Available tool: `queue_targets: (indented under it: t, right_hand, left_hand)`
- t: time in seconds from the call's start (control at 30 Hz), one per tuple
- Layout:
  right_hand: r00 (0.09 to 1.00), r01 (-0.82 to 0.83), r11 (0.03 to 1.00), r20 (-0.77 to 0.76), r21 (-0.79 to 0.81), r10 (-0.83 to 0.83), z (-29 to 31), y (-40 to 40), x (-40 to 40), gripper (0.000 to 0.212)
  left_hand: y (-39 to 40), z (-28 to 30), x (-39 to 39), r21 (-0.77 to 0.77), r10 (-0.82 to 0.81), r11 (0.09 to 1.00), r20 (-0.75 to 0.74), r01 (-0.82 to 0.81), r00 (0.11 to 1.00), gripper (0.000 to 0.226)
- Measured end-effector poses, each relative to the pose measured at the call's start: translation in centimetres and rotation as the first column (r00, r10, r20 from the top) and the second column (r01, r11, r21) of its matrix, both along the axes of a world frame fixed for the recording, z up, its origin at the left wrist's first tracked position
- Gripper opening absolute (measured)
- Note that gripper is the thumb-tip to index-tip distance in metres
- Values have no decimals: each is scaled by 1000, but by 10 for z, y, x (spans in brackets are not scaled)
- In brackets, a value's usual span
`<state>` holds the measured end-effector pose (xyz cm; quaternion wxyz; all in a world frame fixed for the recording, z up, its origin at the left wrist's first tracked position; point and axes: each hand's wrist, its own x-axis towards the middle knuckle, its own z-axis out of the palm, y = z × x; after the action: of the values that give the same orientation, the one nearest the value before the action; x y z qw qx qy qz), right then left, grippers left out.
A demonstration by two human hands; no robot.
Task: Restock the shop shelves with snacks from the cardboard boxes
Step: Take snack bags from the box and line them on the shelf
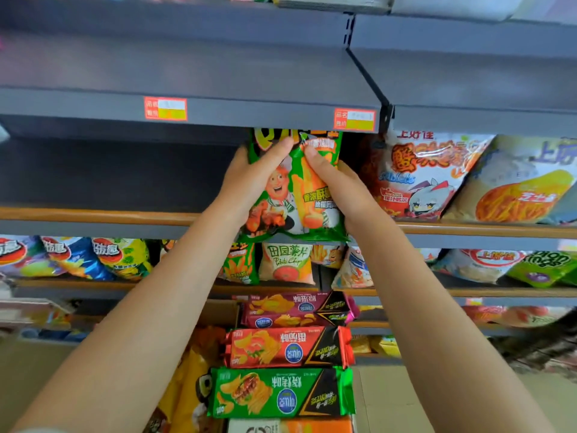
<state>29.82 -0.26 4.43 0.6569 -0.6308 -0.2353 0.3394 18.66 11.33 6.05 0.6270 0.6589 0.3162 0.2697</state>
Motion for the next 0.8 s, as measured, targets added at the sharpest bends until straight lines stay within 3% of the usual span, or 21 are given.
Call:
queue_targets:
  t: [0.33,0.5,0.67,0.8]
  right_hand:
    - [984,69,997,164,38,-74,-30,32,38,40]
    - [974,64,992,211,105,-85,-36,53,64,40]
    - [966,43,998,253,48,-54,-75,52,76,32]
    - [958,35,997,281,66,-52,-78,63,87,36]
  left_hand:
    - [37,-30,41,144,-17,989,-5,17,1000,48]
    - [57,-31,66,186,6,982,-21,-2,1000,52]
    - [73,-76,71,208,-138,965,-104,157,985,66]
    - [83,-76,80,199,-196,956,-125,218,973,69]
